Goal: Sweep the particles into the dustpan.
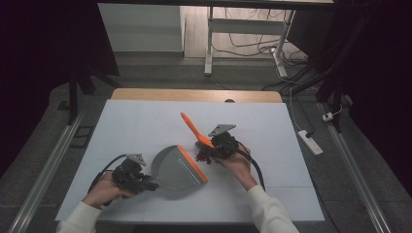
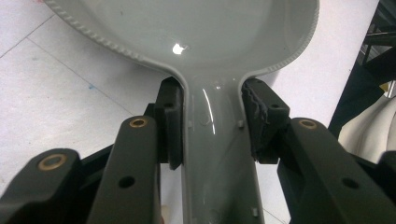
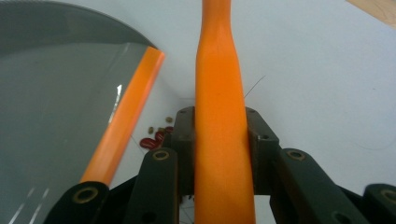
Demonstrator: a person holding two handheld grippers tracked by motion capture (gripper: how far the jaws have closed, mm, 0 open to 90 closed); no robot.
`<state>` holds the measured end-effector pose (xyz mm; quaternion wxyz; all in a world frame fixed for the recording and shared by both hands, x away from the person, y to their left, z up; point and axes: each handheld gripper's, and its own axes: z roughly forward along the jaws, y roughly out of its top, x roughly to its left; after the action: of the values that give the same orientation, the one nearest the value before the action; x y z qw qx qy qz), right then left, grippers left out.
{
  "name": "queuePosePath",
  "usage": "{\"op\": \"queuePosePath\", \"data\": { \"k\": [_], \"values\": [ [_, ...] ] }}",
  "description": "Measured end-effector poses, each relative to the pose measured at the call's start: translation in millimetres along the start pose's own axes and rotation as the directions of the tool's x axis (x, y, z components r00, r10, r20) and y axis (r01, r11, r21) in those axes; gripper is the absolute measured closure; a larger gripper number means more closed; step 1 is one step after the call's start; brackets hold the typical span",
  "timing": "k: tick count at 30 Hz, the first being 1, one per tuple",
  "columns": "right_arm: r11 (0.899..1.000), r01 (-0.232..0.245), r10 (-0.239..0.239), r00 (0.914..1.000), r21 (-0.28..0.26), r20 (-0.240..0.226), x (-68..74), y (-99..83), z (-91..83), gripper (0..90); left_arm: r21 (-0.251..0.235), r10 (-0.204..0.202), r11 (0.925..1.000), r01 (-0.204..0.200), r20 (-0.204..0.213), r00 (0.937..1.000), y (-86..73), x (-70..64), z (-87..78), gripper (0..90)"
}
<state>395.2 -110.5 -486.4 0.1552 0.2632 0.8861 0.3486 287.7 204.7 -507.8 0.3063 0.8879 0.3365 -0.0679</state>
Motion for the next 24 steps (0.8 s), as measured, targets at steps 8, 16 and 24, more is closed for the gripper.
{"op": "queuePosePath", "data": {
  "k": [8,16,24],
  "values": [
    [1.0,-0.003,0.003,0.9988,-0.001,-0.048,7.1,4.4,4.1,70.6,0.001,0.0,1.0,0.0,0.001,1.0,0.0,0.2,0.2,61.5],
    [1.0,0.023,-0.022,0.9985,0.006,-0.049,15.0,8.6,8.6,70.6,0.002,0.001,1.0,-0.001,0.002,1.0,0.4,0.0,0.6,61.5],
    [0.999,0.047,-0.047,0.9974,0.005,-0.055,21.8,12.1,12.7,70.6,0.002,0.0,1.0,0.0,0.002,1.0,0.5,-0.3,1.0,61.5]
  ]
}}
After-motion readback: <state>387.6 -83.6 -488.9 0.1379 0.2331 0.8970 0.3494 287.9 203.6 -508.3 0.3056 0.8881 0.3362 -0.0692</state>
